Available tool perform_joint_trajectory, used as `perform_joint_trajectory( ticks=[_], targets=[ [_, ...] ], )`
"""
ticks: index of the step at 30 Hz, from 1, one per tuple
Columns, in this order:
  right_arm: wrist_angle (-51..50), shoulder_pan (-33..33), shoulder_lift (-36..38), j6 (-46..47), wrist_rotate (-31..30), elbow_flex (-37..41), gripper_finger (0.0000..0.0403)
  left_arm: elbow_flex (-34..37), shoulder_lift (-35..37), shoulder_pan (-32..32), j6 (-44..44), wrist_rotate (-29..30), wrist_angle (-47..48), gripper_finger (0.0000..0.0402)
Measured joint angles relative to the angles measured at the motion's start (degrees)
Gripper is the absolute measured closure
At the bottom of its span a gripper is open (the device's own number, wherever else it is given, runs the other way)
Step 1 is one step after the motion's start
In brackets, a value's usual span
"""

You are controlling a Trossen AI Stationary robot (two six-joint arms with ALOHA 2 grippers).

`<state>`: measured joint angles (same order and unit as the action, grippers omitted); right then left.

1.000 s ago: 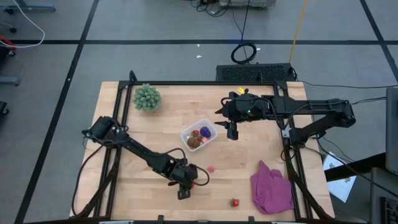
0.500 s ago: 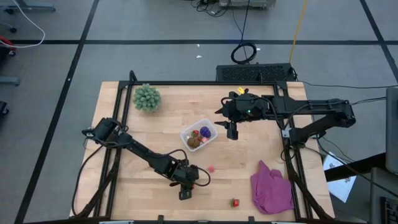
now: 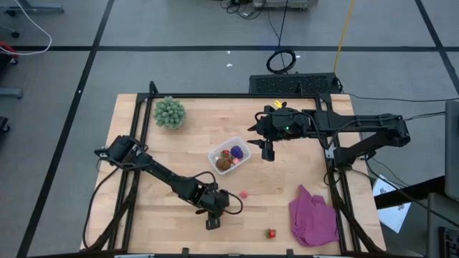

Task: Pick and placing Produce into tupperware
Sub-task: Put the cherry into the transparent bin

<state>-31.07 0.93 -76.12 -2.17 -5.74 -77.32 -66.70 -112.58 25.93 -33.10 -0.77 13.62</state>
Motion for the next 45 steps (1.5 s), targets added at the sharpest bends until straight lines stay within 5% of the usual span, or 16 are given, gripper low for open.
perform_joint_trajectory(
  ticks=[15, 24, 35, 45],
  targets=[
    [0.0, 0.0, 0.0, 0.0, 0.0, 0.0, 0.0215, -2.0, 0.9, 0.0, 1.8, -1.2, 2.7, 0.0285],
    [0.0, 0.0, 0.0, 0.0, 0.0, 0.0, 0.0215, -11.5, 1.1, -2.6, 9.3, 1.0, 19.4, 0.0285],
    [-1.7, 0.0, 0.0, 0.0, 0.0, 0.0, 0.0215, -25.6, 1.2, -12.5, 25.1, 13.7, 44.3, 0.0278],
    [-5.7, 0.0, 0.0, -0.7, -0.1, 0.0, 0.0215, -27.1, 2.1, -24.8, 33.2, 16.6, 42.5, 0.0277]
  ],
)
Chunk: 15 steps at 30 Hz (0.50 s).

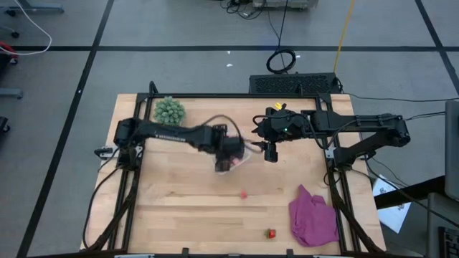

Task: Pick and placing Produce into tupperware
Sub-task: Put the cherry into the transparent bin

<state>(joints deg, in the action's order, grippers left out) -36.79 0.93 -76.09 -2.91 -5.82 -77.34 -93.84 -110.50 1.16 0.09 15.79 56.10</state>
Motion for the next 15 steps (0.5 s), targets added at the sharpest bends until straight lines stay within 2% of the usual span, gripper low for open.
perform_joint_trajectory(
  ticks=[6, 15],
  targets=[
    [-0.3, 0.3, 0.0, -2.3, -0.1, 0.0, 0.0215, 5.2, 0.0, -4.6, 4.4, -10.2, -10.7, 0.0277],
    [-0.4, 2.4, 0.0, -4.0, -0.1, 0.0, 0.0215, 9.8, 0.0, -6.0, 2.5, -11.3, -14.2, 0.0277]
  ],
)
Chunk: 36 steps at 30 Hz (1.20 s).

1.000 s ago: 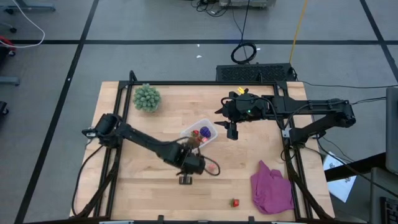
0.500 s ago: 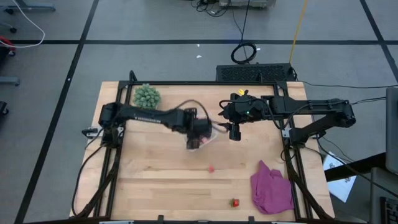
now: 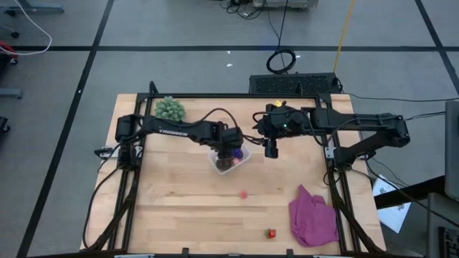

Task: Pick and placing Produce into tupperware
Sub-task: Put the cherry into the transparent bin, then put the peach into the transparent bin

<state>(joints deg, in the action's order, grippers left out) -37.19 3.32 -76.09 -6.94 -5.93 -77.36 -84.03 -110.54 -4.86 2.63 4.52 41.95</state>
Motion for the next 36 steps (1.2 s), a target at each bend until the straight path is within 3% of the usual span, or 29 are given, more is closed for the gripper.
perform_joint_trajectory(
  ticks=[9, 19, 23, 29, 33, 36],
  targets=[
    [0.1, 0.5, 0.0, 0.2, 0.0, 0.0, 0.0215, 1.1, 0.0, -0.1, -0.6, -3.3, -0.9, 0.0268],
    [0.1, 0.5, 0.0, 0.2, 0.0, 0.0, 0.0215, 1.1, 0.0, 0.0, -0.3, -2.9, -1.6, 0.0185],
    [0.1, 0.1, 0.0, 0.5, 0.1, 0.0, 0.0215, 1.1, 0.4, 0.0, 2.1, 0.9, -0.7, 0.0165],
    [-0.8, -3.6, 0.1, 5.2, 1.3, 0.0, 0.0215, 1.1, 6.3, -1.3, 2.7, 11.0, 10.2, 0.016],
    [-0.2, -7.6, -0.2, 10.7, 7.3, 0.3, 0.0215, 1.0, 13.8, -2.6, -0.5, 12.1, 16.6, 0.016],
    [2.6, -12.0, -0.7, 13.6, 8.0, 2.3, 0.0215, 1.0, 20.0, -2.8, -3.6, 12.1, 21.2, 0.016]
  ],
)
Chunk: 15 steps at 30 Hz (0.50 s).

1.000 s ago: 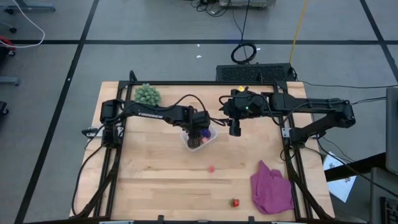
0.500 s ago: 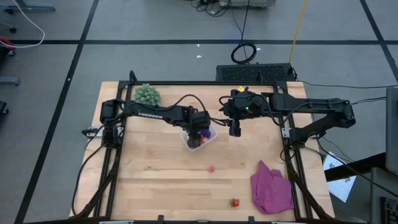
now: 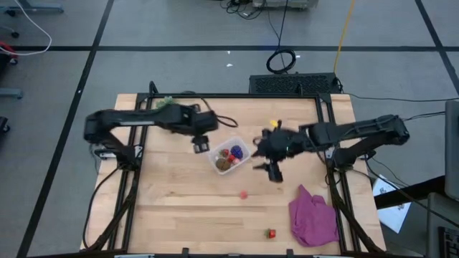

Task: Pick and placing Produce into tupperware
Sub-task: Put the peach into the transparent bin

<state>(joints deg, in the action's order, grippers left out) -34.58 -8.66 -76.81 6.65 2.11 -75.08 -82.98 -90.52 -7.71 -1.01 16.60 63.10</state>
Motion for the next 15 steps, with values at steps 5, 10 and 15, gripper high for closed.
perform_joint_trajectory(
  ticks=[5, 10, 15],
  targets=[
    [12.4, -6.4, -0.9, -0.5, 0.3, 6.2, 0.0215, 0.0, 9.9, 1.5, -5.9, 0.0, 5.5, 0.016],
    [29.2, -9.0, -2.2, 1.1, 4.2, 14.6, 0.0215, 0.0, 17.7, 4.8, -11.8, 0.0, 9.0, 0.016],
    [32.0, -8.5, -7.5, 5.5, 5.4, 17.7, 0.0215, 0.0, 22.4, 8.6, -15.7, 0.0, 10.8, 0.016]
  ],
)
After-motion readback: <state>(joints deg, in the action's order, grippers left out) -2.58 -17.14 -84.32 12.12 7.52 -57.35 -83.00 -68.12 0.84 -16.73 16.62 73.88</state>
